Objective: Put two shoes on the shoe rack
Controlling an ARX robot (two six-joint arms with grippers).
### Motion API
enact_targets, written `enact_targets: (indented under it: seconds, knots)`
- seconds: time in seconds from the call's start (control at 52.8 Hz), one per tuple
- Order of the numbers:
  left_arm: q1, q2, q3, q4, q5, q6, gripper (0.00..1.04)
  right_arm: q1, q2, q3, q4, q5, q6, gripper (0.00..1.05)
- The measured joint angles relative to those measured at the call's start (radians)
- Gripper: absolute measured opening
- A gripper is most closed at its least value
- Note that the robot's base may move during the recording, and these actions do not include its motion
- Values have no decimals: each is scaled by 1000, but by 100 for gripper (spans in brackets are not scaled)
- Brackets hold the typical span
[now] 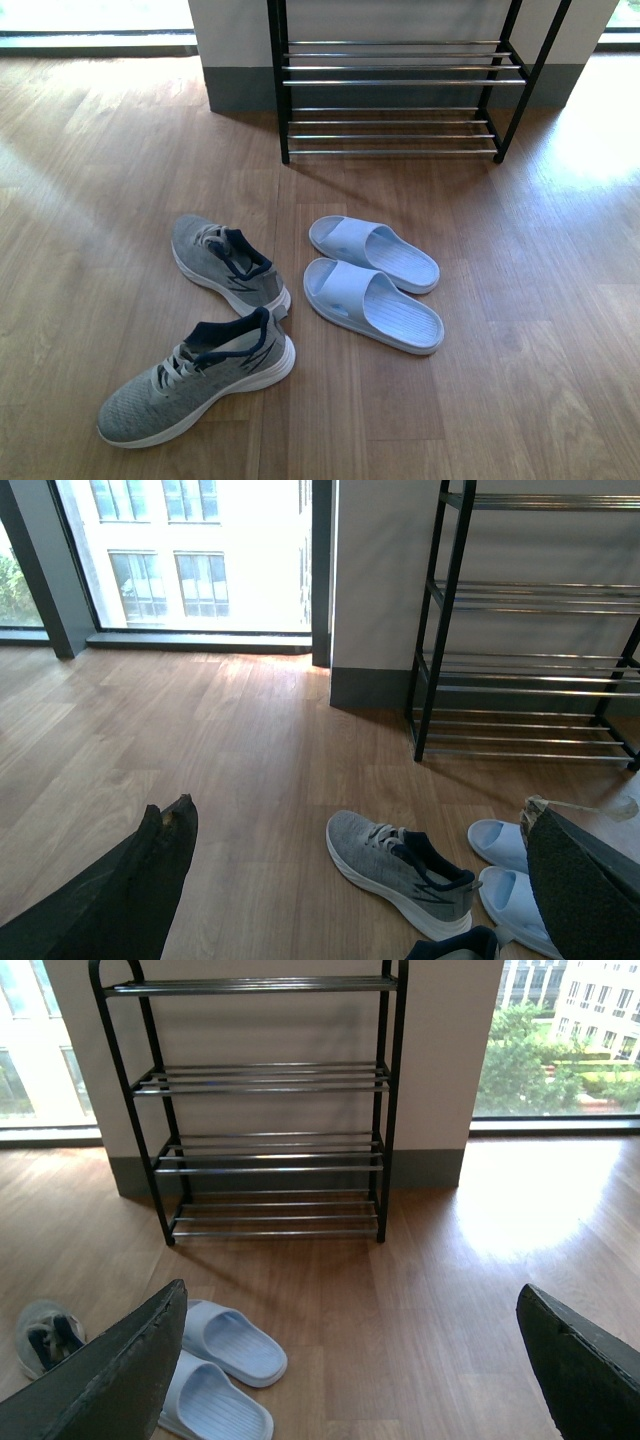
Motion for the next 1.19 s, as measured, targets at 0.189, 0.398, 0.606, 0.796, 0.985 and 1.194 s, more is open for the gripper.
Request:
enact_targets:
  seconds: [0.189,0.398,0.606,0.796,0.985,1.194]
  knots:
    - [0,0,0,0,2,0,95,0,0,0,0,0,0,96]
    - [0,0,0,0,2,0,95,0,0,0,0,0,0,96]
    - [0,0,0,0,2,0,95,0,0,0,0,0,0,96]
    - [0,0,0,0,2,0,95,0,0,0,0,0,0,96]
    - [0,0,0,0,2,0,95,0,0,0,0,0,0,96]
    - [0,0,0,0,2,0,95,0,0,0,0,0,0,96]
